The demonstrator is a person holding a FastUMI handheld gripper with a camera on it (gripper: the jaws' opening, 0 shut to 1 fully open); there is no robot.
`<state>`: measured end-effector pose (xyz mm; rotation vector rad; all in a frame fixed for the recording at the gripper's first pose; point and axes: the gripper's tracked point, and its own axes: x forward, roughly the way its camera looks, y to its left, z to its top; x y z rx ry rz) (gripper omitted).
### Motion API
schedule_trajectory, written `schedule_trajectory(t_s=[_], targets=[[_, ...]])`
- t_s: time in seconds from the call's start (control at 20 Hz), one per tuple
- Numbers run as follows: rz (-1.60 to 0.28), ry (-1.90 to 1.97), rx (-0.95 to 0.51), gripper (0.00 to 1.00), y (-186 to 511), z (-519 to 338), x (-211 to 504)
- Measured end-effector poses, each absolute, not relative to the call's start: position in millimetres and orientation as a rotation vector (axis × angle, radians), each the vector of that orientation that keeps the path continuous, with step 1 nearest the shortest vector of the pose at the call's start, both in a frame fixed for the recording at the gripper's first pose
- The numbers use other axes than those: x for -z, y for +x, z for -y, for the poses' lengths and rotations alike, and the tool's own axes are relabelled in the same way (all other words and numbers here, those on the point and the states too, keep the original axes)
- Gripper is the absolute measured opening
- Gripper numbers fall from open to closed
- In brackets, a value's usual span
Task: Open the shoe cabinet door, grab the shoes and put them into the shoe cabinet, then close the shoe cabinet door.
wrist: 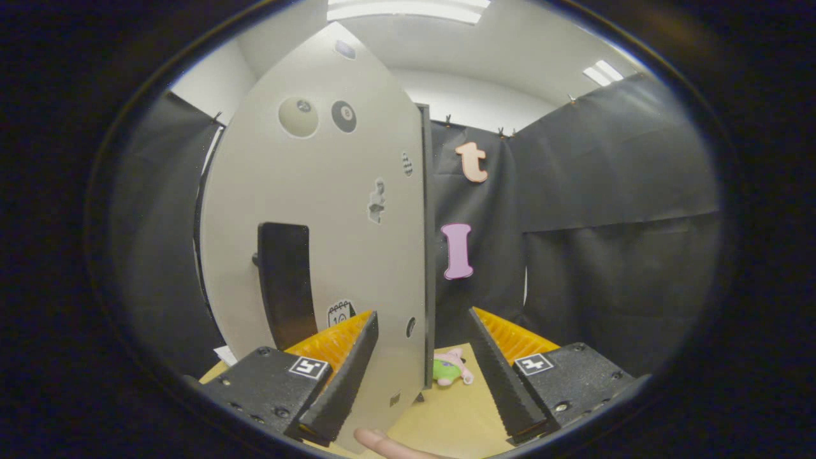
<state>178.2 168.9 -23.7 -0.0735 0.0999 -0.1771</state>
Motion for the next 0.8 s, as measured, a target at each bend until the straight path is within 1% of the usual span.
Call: schedule_trajectory(t_s=[0.15, 0.25, 0.55, 0.7, 0.8], targets=[[-0.091, -0.124, 0.108, 0.92, 182.0, -209.2, 35.7], [-0.082, -0.135, 0.139, 0.97, 173.7, -211.0, 38.7], [-0.127, -0.030, 0.197, 0.98, 134.9, -204.0, 57.5], [-0.095, -0.055, 0.244, 0.98, 100.7, -190.0, 59.3], [-0.084, -0.060, 0.248, 0.98, 76.7, -186.2, 68.9]])
